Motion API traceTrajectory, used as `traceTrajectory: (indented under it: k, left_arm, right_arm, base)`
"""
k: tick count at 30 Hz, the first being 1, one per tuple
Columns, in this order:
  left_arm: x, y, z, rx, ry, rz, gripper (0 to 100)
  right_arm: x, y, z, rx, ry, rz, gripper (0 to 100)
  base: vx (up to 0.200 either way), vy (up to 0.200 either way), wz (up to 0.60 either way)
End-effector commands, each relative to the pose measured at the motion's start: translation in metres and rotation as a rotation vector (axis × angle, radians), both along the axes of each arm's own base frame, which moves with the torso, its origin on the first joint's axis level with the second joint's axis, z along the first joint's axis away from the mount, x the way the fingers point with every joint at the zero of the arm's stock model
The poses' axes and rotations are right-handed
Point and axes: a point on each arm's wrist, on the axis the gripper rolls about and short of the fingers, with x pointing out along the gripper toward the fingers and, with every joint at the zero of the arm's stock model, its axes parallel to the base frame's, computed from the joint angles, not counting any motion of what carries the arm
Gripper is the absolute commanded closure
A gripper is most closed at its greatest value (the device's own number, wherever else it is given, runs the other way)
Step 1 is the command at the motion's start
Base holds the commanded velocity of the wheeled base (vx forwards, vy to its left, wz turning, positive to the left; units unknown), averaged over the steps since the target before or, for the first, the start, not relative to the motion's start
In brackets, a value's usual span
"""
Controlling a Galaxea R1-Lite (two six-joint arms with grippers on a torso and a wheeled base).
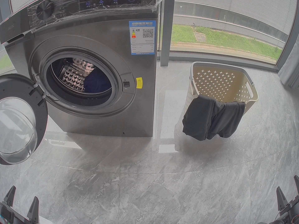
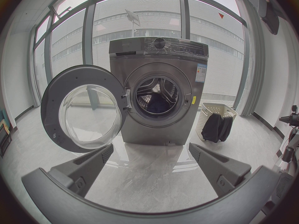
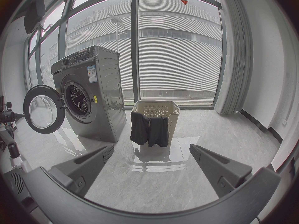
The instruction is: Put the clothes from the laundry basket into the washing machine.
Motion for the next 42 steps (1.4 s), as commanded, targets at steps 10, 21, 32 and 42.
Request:
traceTrajectory:
  k: [10,21,32,42]
  left_arm:
    - [0.0005,0.0000,-0.0042,-0.001,0.007,-0.001,0]
    - [0.0005,0.0000,-0.0042,-0.001,0.007,0.001,0]
    - [0.0005,0.0001,-0.0042,0.001,0.007,0.004,0]
    - [0.0005,0.0000,-0.0042,-0.002,0.007,0.001,0]
  right_arm:
    - [0.0009,0.0000,-0.0049,-0.001,0.011,0.003,0]
    - [0.0009,0.0000,-0.0049,0.001,0.011,0.003,0]
    - [0.0009,0.0000,-0.0049,-0.001,0.011,0.003,0]
    - [0.0009,0.0000,-0.0049,-0.001,0.011,0.003,0]
  base:
    - [0.100,0.000,0.00]
    - [0.000,-0.127,0.00]
    - [0.000,-0.200,0.00]
    - [0.000,0.000,-0.18]
